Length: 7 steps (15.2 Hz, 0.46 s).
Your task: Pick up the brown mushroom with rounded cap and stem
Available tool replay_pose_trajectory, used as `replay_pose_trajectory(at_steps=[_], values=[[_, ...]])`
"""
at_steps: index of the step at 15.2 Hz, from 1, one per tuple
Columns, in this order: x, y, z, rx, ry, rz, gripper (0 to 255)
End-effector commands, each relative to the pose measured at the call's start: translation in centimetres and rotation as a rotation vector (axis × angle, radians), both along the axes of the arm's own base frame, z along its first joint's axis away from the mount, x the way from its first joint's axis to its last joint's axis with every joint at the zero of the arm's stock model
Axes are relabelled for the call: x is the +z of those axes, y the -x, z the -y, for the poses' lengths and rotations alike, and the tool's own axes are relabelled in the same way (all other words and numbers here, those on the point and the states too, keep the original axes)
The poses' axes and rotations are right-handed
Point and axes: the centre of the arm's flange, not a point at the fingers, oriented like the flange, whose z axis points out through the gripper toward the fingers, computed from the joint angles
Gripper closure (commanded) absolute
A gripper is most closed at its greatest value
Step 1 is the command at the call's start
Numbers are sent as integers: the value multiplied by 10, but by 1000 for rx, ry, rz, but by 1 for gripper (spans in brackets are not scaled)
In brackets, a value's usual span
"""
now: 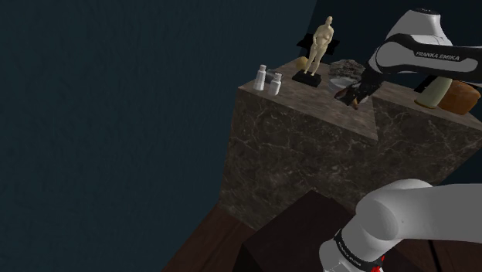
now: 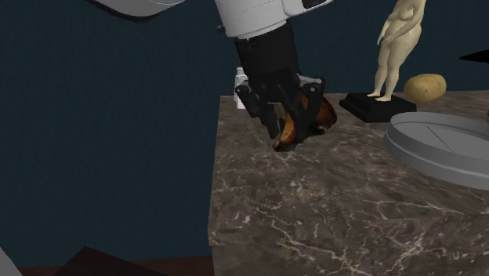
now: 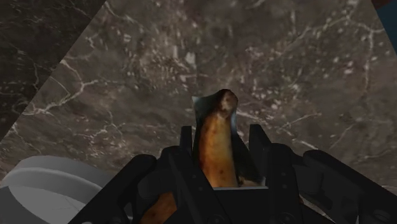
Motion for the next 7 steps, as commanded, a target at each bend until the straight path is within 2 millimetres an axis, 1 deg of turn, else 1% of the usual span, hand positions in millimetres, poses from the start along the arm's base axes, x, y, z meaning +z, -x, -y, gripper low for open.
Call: replay_pose_trajectory(at_steps=[1, 5, 7], values=[[11, 0, 0, 0, 0, 0, 255], [32, 0, 0, 0, 0, 0, 255], [33, 0, 0, 0, 0, 0, 255]])
